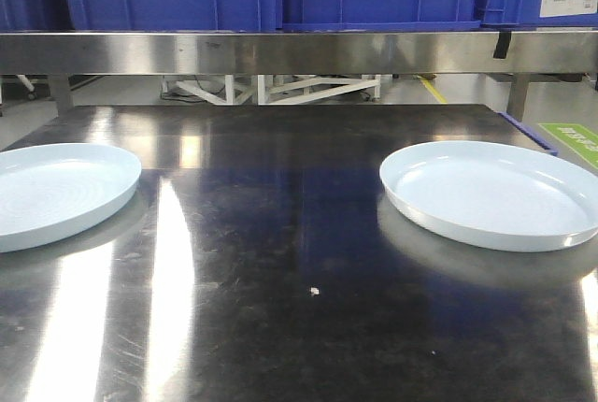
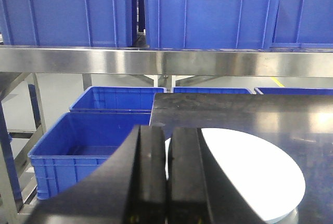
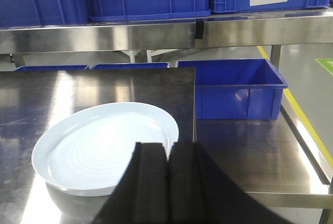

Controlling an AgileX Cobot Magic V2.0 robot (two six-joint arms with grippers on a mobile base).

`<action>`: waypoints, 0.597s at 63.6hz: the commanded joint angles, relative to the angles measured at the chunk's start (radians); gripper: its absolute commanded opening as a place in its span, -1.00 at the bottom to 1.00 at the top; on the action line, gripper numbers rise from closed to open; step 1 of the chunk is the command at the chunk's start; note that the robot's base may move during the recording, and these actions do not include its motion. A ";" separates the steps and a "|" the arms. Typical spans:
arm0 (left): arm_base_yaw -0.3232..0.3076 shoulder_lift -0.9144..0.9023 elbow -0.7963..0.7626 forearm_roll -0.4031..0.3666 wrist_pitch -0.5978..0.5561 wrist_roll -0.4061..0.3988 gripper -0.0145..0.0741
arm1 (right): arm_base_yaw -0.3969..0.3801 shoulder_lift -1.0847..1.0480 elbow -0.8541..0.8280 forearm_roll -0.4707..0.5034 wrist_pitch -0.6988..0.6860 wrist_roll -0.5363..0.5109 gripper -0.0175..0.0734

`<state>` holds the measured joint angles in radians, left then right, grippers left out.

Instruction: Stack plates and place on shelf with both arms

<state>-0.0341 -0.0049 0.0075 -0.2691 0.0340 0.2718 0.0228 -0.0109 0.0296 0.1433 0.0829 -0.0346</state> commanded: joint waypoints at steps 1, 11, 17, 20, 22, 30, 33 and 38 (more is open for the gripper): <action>-0.005 -0.018 0.003 -0.007 -0.086 -0.007 -0.48 | -0.004 -0.019 -0.001 -0.006 -0.092 -0.006 -0.55; -0.005 -0.018 0.003 -0.007 -0.086 -0.007 -0.48 | -0.004 -0.019 -0.001 -0.006 -0.092 -0.006 -0.55; -0.005 -0.018 0.003 -0.007 -0.086 -0.007 -0.48 | -0.004 -0.019 -0.001 -0.006 -0.092 -0.006 -0.55; -0.005 -0.018 0.003 -0.007 -0.086 -0.007 -0.48 | -0.004 -0.019 -0.001 -0.006 -0.092 -0.006 -0.55; -0.005 -0.018 0.003 -0.007 -0.086 -0.007 -0.48 | -0.004 -0.019 -0.001 -0.006 -0.092 -0.006 -0.55; -0.005 -0.018 0.003 -0.008 -0.086 -0.007 -0.48 | -0.004 -0.019 -0.001 -0.006 -0.092 -0.006 -0.55; -0.005 -0.018 0.003 -0.008 -0.086 -0.007 -0.48 | -0.004 -0.019 -0.001 -0.006 -0.092 -0.006 -0.55; -0.005 -0.018 0.003 -0.008 -0.086 -0.007 -0.48 | -0.004 -0.019 -0.001 -0.006 -0.092 -0.006 -0.55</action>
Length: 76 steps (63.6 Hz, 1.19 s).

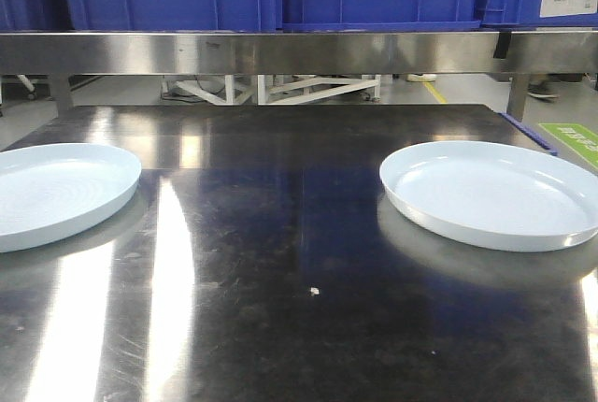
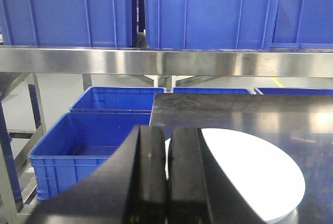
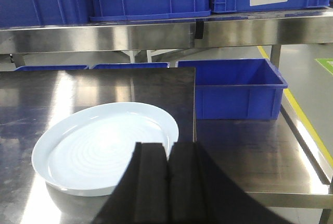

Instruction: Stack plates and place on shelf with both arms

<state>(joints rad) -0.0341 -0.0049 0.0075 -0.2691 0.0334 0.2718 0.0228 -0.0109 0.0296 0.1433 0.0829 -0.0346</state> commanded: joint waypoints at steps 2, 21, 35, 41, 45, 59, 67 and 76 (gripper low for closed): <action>-0.005 -0.018 0.003 -0.008 -0.086 -0.007 -0.48 | -0.004 -0.019 -0.001 -0.006 -0.092 -0.006 -0.55; -0.005 -0.018 0.003 -0.008 -0.086 -0.007 -0.48 | -0.004 -0.019 -0.001 -0.006 -0.103 -0.006 -0.55; -0.005 -0.018 -0.001 -0.008 -0.086 -0.007 -0.48 | -0.004 -0.019 -0.001 0.021 -0.098 0.052 -0.55; -0.005 -0.018 -0.020 -0.008 -0.086 -0.007 -0.48 | -0.004 -0.019 -0.014 0.034 -0.076 0.053 -0.55; -0.005 -0.016 -0.046 -0.008 -0.081 -0.007 -0.48 | -0.004 -0.018 -0.051 0.037 -0.065 0.053 -0.55; -0.005 0.082 -0.207 -0.006 0.057 -0.007 -0.48 | -0.004 0.089 -0.220 0.035 0.084 0.052 -0.55; -0.005 0.200 -0.319 -0.006 0.071 -0.007 -0.48 | -0.004 0.182 -0.291 0.034 0.069 0.051 -0.55; -0.005 0.345 -0.444 -0.004 0.129 -0.007 -0.48 | -0.004 0.262 -0.340 0.011 0.058 0.050 -0.55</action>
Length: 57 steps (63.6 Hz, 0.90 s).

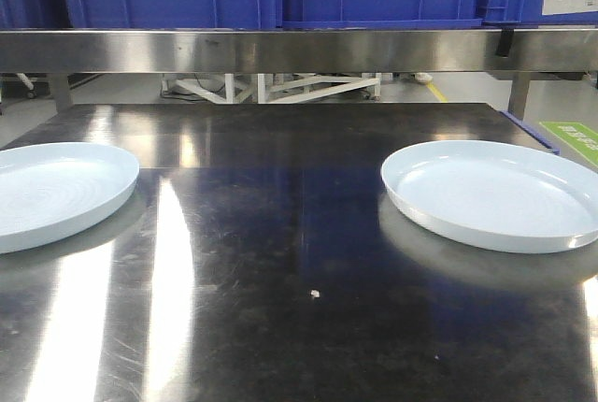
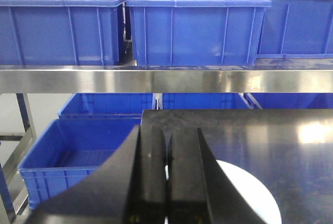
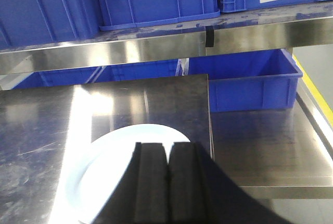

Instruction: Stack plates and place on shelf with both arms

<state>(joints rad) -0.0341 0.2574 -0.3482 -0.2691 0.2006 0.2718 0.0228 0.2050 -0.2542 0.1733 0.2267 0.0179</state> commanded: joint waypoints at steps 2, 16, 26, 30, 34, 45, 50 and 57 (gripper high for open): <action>-0.005 0.115 -0.116 -0.004 -0.021 -0.007 -0.48 | -0.004 0.062 -0.066 -0.028 -0.086 -0.002 -0.55; -0.005 0.295 -0.263 0.043 0.051 -0.007 -0.48 | -0.004 0.151 -0.154 -0.065 -0.051 -0.002 -0.55; -0.005 0.396 -0.346 0.060 0.096 -0.007 -0.48 | -0.004 0.251 -0.247 -0.065 0.004 -0.002 -0.55; -0.005 0.424 -0.365 0.060 0.113 -0.007 -0.48 | -0.004 0.290 -0.276 -0.065 0.023 -0.002 -0.55; -0.005 0.440 -0.371 0.060 0.110 -0.007 -0.48 | -0.004 0.335 -0.302 -0.065 0.024 -0.002 -0.55; -0.005 0.442 -0.371 0.058 0.095 -0.007 -0.48 | -0.004 0.390 -0.315 -0.065 -0.054 -0.002 -0.55; -0.005 0.442 -0.371 0.056 0.092 -0.007 -0.48 | -0.004 0.392 -0.315 -0.065 -0.052 -0.002 -0.55; -0.005 0.442 -0.371 0.056 0.094 -0.007 -0.48 | -0.004 0.392 -0.315 -0.065 -0.052 -0.002 -0.55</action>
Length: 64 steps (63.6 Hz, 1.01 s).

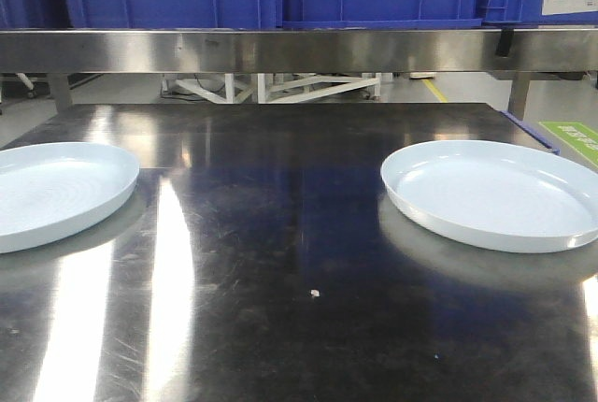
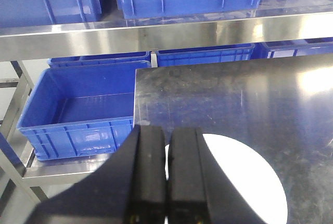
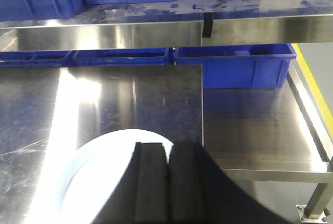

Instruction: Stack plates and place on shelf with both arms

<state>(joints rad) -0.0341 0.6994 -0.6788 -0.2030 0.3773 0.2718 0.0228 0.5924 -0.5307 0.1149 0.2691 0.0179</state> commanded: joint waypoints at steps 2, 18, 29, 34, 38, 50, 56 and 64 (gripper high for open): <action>-0.005 0.000 -0.040 -0.010 -0.081 -0.007 -0.48 | -0.004 0.005 -0.038 -0.007 -0.094 -0.002 -0.55; -0.005 0.000 -0.040 -0.046 -0.032 -0.009 -0.48 | -0.004 0.005 -0.038 -0.007 -0.094 -0.002 -0.55; -0.005 0.044 -0.040 -0.140 -0.034 -0.013 -0.48 | -0.004 0.005 -0.038 -0.007 -0.094 -0.002 -0.55; -0.005 0.090 -0.048 -0.149 -0.025 -0.039 -0.48 | -0.004 0.005 -0.038 -0.007 -0.094 -0.002 -0.55; 0.000 0.137 -0.066 -0.149 0.002 -0.068 -0.48 | -0.004 0.005 -0.038 -0.007 -0.094 -0.002 -0.55; 0.082 0.331 -0.223 -0.130 0.199 -0.068 -0.48 | -0.004 0.005 -0.038 -0.007 -0.094 -0.002 -0.55; 0.147 0.440 -0.314 -0.143 0.322 -0.068 -0.48 | -0.004 0.005 -0.038 -0.007 -0.094 -0.002 -0.55; 0.218 0.570 -0.417 -0.188 0.420 -0.054 -0.48 | -0.004 0.005 -0.038 -0.007 -0.094 -0.002 -0.55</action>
<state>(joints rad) 0.1457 1.2217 -1.0082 -0.3348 0.7749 0.2170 0.0228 0.5924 -0.5307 0.1149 0.2669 0.0179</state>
